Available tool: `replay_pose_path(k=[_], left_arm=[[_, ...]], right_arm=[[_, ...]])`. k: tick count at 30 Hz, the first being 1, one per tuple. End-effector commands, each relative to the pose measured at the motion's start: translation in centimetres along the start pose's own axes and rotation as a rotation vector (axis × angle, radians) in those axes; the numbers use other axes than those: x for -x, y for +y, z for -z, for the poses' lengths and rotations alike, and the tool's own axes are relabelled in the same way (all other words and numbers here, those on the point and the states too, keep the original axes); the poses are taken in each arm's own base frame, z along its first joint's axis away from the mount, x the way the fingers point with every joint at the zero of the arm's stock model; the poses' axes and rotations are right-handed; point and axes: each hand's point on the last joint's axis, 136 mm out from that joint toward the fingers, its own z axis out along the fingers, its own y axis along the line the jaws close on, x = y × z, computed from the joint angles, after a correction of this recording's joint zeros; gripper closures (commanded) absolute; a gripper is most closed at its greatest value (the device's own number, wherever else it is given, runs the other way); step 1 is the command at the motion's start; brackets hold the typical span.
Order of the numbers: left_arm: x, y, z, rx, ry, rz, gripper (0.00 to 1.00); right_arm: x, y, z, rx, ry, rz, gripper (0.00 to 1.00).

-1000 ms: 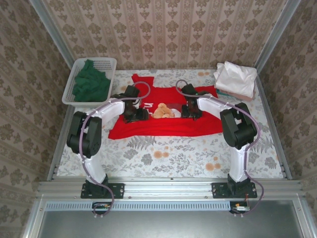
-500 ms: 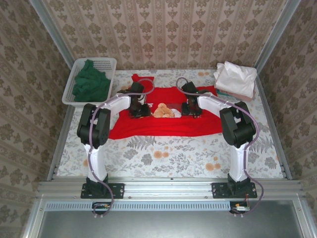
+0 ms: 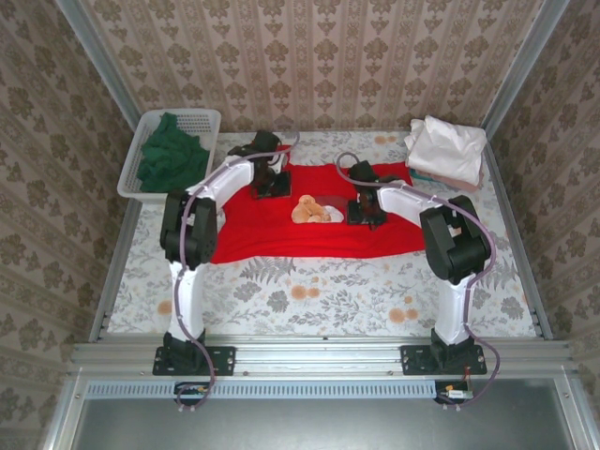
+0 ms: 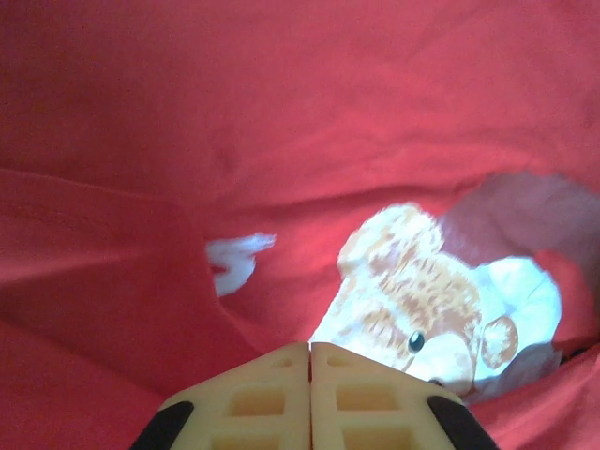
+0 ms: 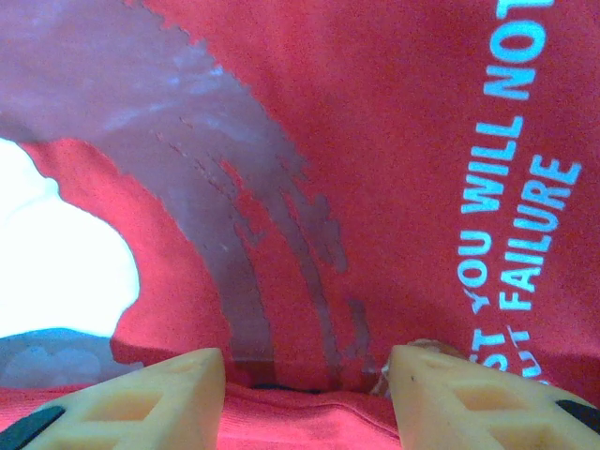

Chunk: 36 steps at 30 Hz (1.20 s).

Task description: Fold and stack the t-shirts

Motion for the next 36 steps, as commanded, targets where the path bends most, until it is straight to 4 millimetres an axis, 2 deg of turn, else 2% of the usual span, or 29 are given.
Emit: replay_pose_path(k=[1,4,5,7,11,14,16,19,21,24,26,30,34,36], left_arm=[[0.3,-0.3,-0.5,-0.029,0.062,-0.057,0.88],[1.2,-0.5,-1.1,-0.039,0.07,-0.08,0.87],[1.7,-0.7,-1.0,-0.043,0.055,-0.092,0.8],[2.8,-1.1,-0.6,-0.063,0.023,-0.109,0.56],[4.2,-1.5,1.3,-0.078,-0.022,-0.124,0.56],[3.7,-1.0,4.0,-0.033,-0.064,-0.135,0.56],[2.4,-0.1,5.9,-0.001,-0.098,-0.122,0.51],[-1.4,1.1,7.6,0.006,-0.142,-0.102,0.44],[-4.5,2.4,7.3,0.019,-0.134,-0.069,0.42],[-9.2,4.3,5.6,0.026,-0.073,-0.011,0.42],[-11.0,5.8,4.5,0.033,-0.054,0.025,0.42],[-13.4,10.0,2.9,0.073,0.011,0.122,0.44],[-14.5,12.5,2.6,0.171,0.066,0.125,0.44],[-14.7,13.1,2.5,0.176,0.082,0.125,0.44]], right_arm=[[0.0,-0.3,1.2,-0.01,-0.028,0.008,0.49],[-0.2,-0.6,2.2,-0.013,-0.044,0.004,0.49],[-0.3,-0.8,2.6,-0.014,-0.051,0.002,0.49],[-0.6,-1.0,3.2,-0.021,-0.06,-0.001,0.49],[-1.1,-2.1,4.8,-0.078,-0.085,0.002,0.49],[-1.8,-2.7,6.1,-0.104,-0.11,0.008,0.48],[-2.6,-3.0,6.0,-0.106,-0.107,0.005,0.48],[-3.7,-3.0,4.4,-0.099,-0.059,0.004,0.49],[-3.8,-2.7,3.2,-0.102,-0.014,0.009,0.51],[-3.5,-2.4,2.1,-0.117,0.022,-0.004,0.52],[-3.0,-2.5,1.5,-0.123,0.028,-0.014,0.52],[-1.5,-3.3,0.8,-0.145,0.049,-0.042,0.52],[0.0,-4.0,0.3,-0.146,0.057,-0.056,0.51],[0.9,-4.3,0.1,-0.138,0.053,-0.059,0.5]])
